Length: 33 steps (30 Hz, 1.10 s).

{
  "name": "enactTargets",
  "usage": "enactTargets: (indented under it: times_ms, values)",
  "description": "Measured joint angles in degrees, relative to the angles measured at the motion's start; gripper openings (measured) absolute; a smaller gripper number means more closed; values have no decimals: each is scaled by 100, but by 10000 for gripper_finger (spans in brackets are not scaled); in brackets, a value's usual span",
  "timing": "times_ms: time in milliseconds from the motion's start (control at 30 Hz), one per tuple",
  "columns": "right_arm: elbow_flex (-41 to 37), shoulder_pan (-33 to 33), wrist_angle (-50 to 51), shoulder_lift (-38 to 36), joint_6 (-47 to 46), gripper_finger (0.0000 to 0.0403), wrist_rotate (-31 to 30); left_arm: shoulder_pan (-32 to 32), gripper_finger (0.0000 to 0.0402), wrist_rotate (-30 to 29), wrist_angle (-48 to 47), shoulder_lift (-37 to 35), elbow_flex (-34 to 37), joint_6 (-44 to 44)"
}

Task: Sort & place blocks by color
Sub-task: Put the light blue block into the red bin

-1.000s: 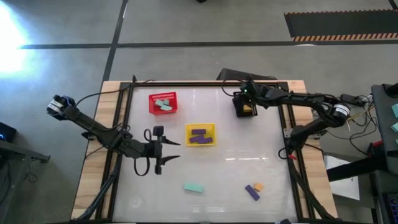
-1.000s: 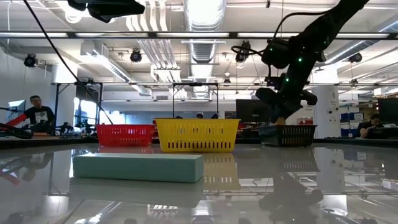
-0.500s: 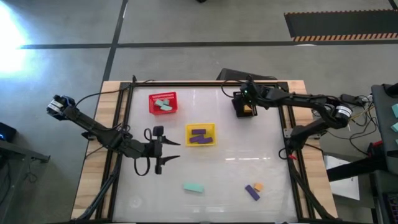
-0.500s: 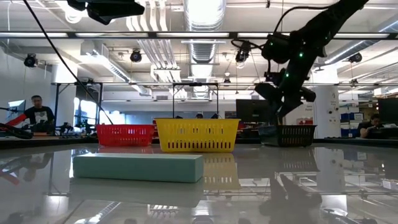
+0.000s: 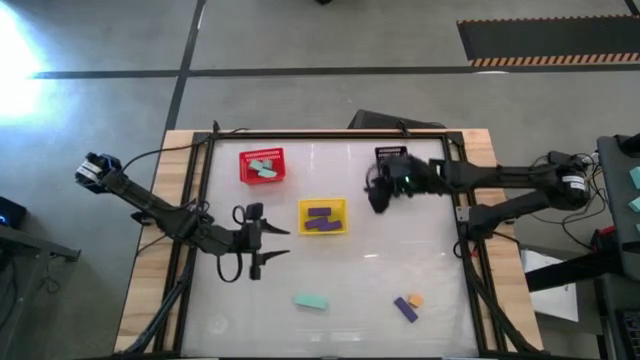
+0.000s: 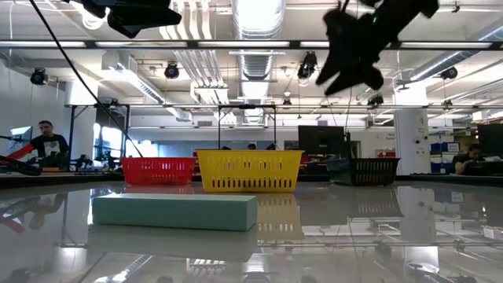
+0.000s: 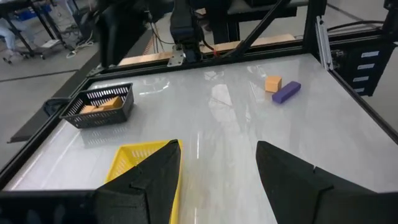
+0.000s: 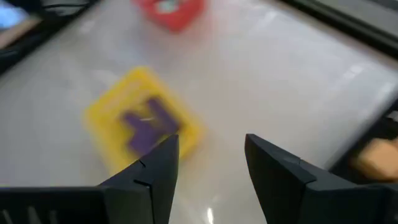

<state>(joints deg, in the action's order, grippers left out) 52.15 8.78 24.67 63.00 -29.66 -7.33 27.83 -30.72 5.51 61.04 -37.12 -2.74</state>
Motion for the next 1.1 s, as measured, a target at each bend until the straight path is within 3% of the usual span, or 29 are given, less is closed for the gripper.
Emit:
enactTargets:
  times_ms: [233, 400, 467, 733, 1000, 1100]
  values:
    - [200, -1466, -24, 95, 135, 173, -203, 0, 196, 1, 34, 242, 2, -223]
    - [72, -2326, -648, 164, 912, 173, -2034, 81, 196, 520, 49, 783, -173, -698]
    - [51, -2528, -1088, 169, 1402, 173, -2382, 125, 196, 620, 47, 1075, -292, -818]
    - [28, -2664, -2573, 151, 3031, 173, -1629, 141, 196, 1485, -215, 2281, -750, -1610]
    - [21, -2662, -2672, 151, 3489, 173, -1622, 225, 196, 1603, -198, 3304, -1190, -1465]
    - [20, -2662, -2670, 151, 3554, 173, -1620, 221, 196, 1925, -144, 3589, -1354, -1461]
